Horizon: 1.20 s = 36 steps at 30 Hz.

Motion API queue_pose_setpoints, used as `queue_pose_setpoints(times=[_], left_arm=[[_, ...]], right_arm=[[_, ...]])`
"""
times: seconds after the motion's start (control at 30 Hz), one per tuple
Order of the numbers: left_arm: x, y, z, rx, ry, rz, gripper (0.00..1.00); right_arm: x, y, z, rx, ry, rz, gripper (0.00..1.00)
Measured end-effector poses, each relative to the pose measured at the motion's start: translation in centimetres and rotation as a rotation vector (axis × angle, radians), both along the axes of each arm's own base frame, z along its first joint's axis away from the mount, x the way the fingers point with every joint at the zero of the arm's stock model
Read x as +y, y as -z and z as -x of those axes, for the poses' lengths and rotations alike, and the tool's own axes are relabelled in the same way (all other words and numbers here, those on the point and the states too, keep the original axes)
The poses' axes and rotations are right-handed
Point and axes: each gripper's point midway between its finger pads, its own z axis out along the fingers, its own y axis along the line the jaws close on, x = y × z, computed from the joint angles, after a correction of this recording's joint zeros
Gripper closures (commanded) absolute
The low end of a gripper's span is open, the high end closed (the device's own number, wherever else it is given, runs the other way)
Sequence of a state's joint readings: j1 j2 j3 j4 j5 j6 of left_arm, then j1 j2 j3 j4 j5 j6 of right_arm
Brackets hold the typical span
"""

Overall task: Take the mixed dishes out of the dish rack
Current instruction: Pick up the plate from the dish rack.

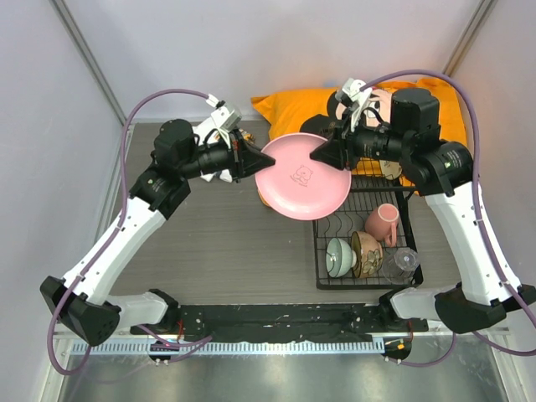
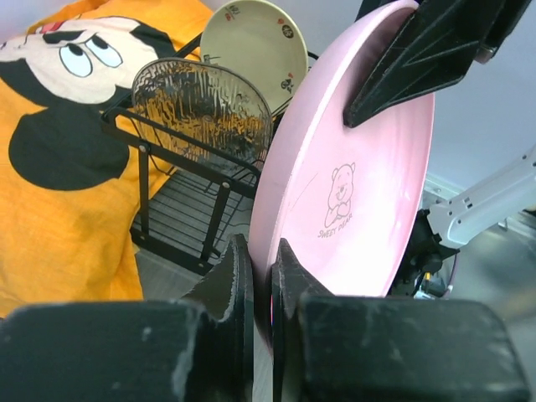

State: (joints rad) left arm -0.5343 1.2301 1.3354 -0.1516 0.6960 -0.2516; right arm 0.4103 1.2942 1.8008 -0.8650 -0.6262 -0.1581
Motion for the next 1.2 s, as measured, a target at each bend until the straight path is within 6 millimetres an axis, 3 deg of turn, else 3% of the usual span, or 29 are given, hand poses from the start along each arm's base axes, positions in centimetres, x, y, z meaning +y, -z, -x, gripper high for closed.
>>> queue_pose_setpoints(times=[0.13,0.23,0.47,0.73,0.9,1.2], left_arm=[[0.1,0.3,-0.3,0.006,-0.018,-0.003,1.00],[0.1,0.6,-0.5,0.012,-0.023,-0.005,1.00],[1.5,1.8,-1.4,0.040,-0.078,-0.013,1.00],[4.5,0.4,-3.5,0.010,-0.245,0.006,1.00],[7.2,0.9,-5.5,0.011,-0.405,-0.025,1.00],[14.8,1.2,-8.9,0.058,-0.758,-0.030,1.00]], right_arm=[[-0.1,0.2,-0.1,0.003,0.010,0.007,0.78],[0.0,0.5,-0.1,0.010,0.008,0.007,0.48],[-0.4,-0.2,0.8,-0.031,-0.004,0.004,0.05],[-1.7,-0.9,1.1,-0.079,0.061,0.016,0.00],[-3.3,-1.4,0.6,-0.126,0.163,0.030,0.01],[-6.7,-2.0,-0.5,-0.200,0.369,0.053,0.00]])
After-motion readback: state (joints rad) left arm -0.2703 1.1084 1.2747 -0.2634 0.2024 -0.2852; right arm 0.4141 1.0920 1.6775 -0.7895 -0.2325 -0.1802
